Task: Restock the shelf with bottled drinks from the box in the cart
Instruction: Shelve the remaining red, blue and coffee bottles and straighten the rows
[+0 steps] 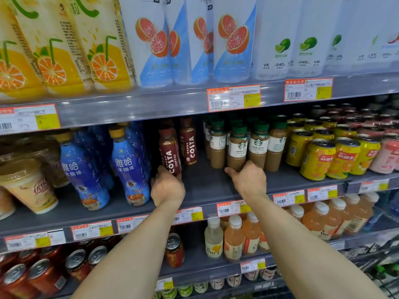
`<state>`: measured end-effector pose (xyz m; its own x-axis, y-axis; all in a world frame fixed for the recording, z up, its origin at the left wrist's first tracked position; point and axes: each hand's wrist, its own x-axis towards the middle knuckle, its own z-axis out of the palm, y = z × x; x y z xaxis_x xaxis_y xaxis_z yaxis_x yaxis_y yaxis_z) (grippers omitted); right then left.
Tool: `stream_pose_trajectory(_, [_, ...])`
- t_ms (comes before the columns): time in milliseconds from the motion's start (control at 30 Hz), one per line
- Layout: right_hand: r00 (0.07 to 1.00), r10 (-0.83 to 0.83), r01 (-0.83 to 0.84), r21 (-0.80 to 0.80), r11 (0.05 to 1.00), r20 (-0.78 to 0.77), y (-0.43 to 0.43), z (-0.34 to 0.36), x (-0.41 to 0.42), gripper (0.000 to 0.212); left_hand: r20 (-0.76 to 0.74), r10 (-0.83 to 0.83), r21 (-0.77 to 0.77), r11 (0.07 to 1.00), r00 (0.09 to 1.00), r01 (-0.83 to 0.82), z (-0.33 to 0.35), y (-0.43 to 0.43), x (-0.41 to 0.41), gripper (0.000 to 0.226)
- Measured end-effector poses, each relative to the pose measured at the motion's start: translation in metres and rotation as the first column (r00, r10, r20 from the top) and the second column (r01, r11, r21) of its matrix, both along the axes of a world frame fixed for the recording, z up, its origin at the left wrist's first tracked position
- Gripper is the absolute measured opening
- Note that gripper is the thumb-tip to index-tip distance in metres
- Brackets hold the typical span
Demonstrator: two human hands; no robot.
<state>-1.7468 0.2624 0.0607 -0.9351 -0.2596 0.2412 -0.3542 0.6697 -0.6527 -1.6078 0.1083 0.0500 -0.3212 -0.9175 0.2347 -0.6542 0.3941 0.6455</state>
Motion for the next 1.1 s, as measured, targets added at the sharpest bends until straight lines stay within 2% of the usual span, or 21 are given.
stream_pose_trajectory(200, [0.999, 0.008, -0.007, 0.031, 1.0, -0.034, 0.001, -0.005, -0.002, 0.054, -0.011, 0.002, -0.013, 1.0, 1.0, -0.003, -0.001, 0.0, -0.001, 0.048])
stream_pose_trajectory(433, [0.999, 0.046, -0.047, 0.142, 0.989, 0.012, 0.012, 0.006, 0.006, 0.061, -0.09, 0.033, 0.014, 0.999, 0.995, -0.031, 0.001, 0.002, 0.0, 0.053])
stream_pose_trajectory(567, [0.994, 0.113, -0.111, 0.195, 0.974, 0.001, 0.042, 0.012, 0.015, 0.052, -0.128, 0.031, 0.048, 0.999, 0.991, -0.025, 0.01, 0.012, 0.005, 0.051])
stream_pose_trajectory(633, [0.986, 0.152, -0.137, 0.198, 0.971, -0.064, 0.062, 0.012, 0.02, 0.045, -0.146, -0.01, 0.019, 1.0, 0.989, 0.013, 0.015, 0.021, 0.014, 0.046])
stream_pose_trajectory(733, [0.966, 0.205, -0.178, 0.172, 0.969, -0.157, 0.095, 0.009, 0.028, 0.041, -0.2, -0.158, -0.108, 0.984, 0.967, 0.139, 0.018, 0.04, 0.032, 0.035])
stream_pose_trajectory(800, [0.956, 0.232, -0.202, 0.175, 0.964, -0.176, 0.122, 0.004, 0.035, 0.043, -0.2, -0.231, -0.158, 0.967, 0.952, 0.202, 0.013, 0.063, 0.049, 0.041])
stream_pose_trajectory(867, [0.963, 0.225, -0.198, 0.173, 0.965, -0.15, 0.153, -0.005, 0.046, 0.037, -0.196, -0.303, -0.179, 0.946, 0.933, 0.27, 0.004, 0.095, 0.069, 0.051])
stream_pose_trajectory(967, [0.976, 0.205, -0.186, 0.211, 0.96, -0.072, 0.206, -0.031, 0.065, 0.023, -0.195, -0.371, -0.124, 0.928, 0.908, 0.352, -0.02, 0.149, 0.101, 0.049])
stream_pose_trajectory(1100, [0.964, 0.197, -0.246, 0.33, 0.911, 0.176, 0.275, -0.086, 0.081, 0.019, -0.111, -0.417, 0.011, 0.907, 0.902, 0.421, -0.073, 0.218, 0.135, 0.039])
